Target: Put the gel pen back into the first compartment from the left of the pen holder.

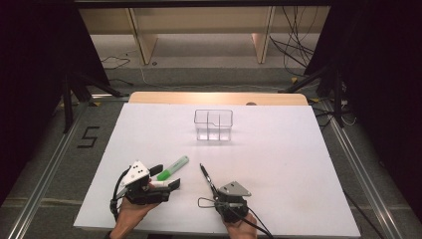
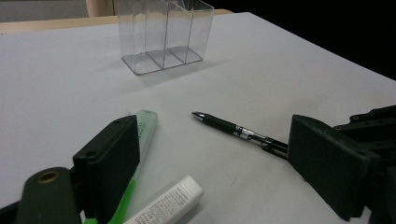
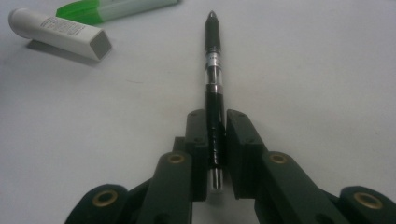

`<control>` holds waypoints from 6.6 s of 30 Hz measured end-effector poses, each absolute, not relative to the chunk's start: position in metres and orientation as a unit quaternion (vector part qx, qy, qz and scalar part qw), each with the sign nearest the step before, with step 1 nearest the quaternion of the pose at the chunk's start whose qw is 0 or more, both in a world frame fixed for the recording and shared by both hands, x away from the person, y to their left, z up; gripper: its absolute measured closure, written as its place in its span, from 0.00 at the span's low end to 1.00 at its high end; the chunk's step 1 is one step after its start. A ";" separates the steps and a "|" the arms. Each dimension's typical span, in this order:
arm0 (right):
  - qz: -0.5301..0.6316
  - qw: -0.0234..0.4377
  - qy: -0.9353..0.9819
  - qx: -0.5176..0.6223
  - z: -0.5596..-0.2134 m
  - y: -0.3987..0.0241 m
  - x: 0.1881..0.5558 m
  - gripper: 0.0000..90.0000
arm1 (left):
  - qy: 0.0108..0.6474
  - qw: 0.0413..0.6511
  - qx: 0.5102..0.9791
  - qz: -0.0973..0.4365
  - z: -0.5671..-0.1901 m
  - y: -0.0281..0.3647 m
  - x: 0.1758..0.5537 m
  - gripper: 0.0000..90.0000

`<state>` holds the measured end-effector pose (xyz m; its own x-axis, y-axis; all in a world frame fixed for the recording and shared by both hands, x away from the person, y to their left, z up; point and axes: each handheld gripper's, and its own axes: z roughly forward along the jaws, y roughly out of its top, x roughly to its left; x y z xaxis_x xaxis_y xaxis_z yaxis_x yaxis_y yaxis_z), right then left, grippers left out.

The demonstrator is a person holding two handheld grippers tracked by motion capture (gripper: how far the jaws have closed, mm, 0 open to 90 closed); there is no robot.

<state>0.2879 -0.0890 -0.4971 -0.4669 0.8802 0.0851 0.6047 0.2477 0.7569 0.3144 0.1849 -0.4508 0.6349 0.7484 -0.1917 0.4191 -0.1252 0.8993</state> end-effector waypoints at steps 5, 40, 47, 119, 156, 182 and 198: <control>0.389 0.179 0.763 0.483 -0.492 -0.095 0.289 0.89 | 0.399 0.528 0.734 0.154 -0.451 0.185 0.315 0.19; 0.485 0.248 0.737 0.400 -0.446 -0.111 0.265 0.89 | 0.443 0.574 0.689 -0.010 -0.435 0.149 0.329 0.20; 0.492 0.259 0.736 0.387 -0.444 -0.108 0.262 0.89 | 0.460 0.580 0.670 -0.048 -0.432 0.141 0.337 0.21; 0.525 0.262 0.729 0.352 -0.450 -0.110 0.254 0.67 | 0.469 0.626 0.599 -0.173 -0.435 0.122 0.350 0.88; 0.497 0.227 0.733 0.406 -0.459 -0.168 0.264 0.34 | 0.440 0.609 0.656 0.071 -0.391 0.139 0.421 0.88; 0.495 0.229 0.729 0.413 -0.459 -0.178 0.261 0.32 | 0.456 0.595 0.648 0.134 -0.362 0.141 0.473 0.88; 0.497 0.232 0.726 0.415 -0.459 -0.180 0.261 0.31 | 0.462 0.595 0.641 0.149 -0.353 0.132 0.496 0.88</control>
<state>0.2606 -0.1800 -0.4589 -0.5477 0.8333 0.0759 0.3720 0.1613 0.9141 0.4958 0.1321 -0.3534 0.5296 0.7689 -0.3583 0.4153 0.1333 0.8999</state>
